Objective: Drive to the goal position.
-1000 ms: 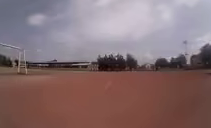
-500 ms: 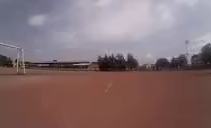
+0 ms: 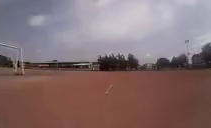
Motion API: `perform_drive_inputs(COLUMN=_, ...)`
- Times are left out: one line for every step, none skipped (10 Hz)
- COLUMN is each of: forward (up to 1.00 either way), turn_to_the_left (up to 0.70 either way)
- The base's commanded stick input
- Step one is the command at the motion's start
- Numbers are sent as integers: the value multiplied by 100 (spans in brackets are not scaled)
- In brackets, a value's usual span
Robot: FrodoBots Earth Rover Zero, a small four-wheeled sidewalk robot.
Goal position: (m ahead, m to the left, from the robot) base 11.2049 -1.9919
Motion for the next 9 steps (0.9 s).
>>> perform_drive_inputs(forward=63, turn_to_the_left=0)
perform_drive_inputs(forward=63, turn_to_the_left=0)
perform_drive_inputs(forward=63, turn_to_the_left=-10)
perform_drive_inputs(forward=63, turn_to_the_left=-26)
perform_drive_inputs(forward=63, turn_to_the_left=-31)
perform_drive_inputs(forward=63, turn_to_the_left=-31)
perform_drive_inputs(forward=63, turn_to_the_left=-31)
perform_drive_inputs(forward=63, turn_to_the_left=-32)
perform_drive_inputs(forward=63, turn_to_the_left=-28)
